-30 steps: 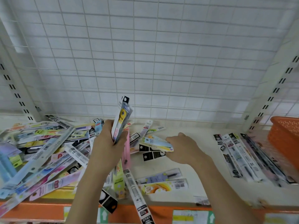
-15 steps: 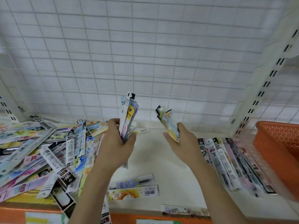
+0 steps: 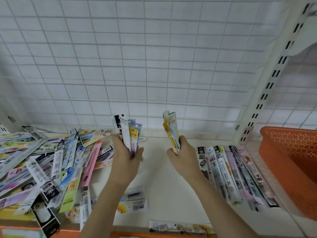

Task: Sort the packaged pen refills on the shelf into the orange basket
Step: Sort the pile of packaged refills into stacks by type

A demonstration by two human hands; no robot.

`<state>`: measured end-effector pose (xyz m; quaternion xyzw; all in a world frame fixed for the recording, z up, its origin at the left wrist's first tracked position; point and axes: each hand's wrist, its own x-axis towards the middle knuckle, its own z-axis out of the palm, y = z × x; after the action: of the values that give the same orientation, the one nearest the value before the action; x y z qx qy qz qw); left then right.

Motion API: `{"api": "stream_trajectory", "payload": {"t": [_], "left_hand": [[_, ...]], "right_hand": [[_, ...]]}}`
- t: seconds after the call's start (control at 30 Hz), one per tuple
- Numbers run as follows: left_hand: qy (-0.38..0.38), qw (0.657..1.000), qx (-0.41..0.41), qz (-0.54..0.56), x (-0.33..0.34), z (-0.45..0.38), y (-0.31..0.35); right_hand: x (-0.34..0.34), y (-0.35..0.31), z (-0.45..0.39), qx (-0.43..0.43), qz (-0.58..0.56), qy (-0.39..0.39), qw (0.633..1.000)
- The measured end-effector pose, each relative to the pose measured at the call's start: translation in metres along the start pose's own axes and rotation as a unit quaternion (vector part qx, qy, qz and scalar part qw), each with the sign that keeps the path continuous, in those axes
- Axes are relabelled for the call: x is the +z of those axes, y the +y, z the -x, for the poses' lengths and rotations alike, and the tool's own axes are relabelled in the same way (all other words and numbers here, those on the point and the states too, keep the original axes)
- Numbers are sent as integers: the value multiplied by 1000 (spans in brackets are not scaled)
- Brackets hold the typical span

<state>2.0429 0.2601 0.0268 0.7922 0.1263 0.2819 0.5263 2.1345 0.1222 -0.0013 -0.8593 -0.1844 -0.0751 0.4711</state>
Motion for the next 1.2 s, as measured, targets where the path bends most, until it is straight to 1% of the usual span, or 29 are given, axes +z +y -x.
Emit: {"api": "stream_trajectory", "payload": {"t": [0.1,0.2,0.27,0.4,0.5,0.57,0.67,0.8,0.93,1.07,1.13,1.2], "left_hand": [[16,999,-28,-12,9,3,-7],[23,998,-52,-28,13,2,-5],[27,996,-70,-52,16,-1,-1],[28,990,-90,-108,35,-3,8],[7,976,-107,-192,58,0,22],[-13,969,-101,-226,76,4,35],[-37,968,-79,-236,104,7,51],[-106,971,-99,-191,135,17,65],[-159,965,-135,-159,145,28,74],[-181,957,-186,-132,144,38,77],[-189,951,-201,-141,141,42,75],[-194,943,-207,-172,139,43,72]], "right_hand": [[-13,0,-2,4,-2,48,999],[-40,-1,-6,-34,79,115,990],[-63,-3,-9,-27,102,125,987],[-110,4,-15,47,87,94,991],[-139,17,-13,97,120,21,988],[-155,26,-7,131,119,-29,984],[-175,42,5,163,135,-77,974],[-188,54,17,196,157,-128,960],[-183,64,23,194,149,-137,960],[-171,72,20,143,201,-137,959],[-161,80,19,131,228,-105,959],[-154,87,17,129,246,-62,959]]}}
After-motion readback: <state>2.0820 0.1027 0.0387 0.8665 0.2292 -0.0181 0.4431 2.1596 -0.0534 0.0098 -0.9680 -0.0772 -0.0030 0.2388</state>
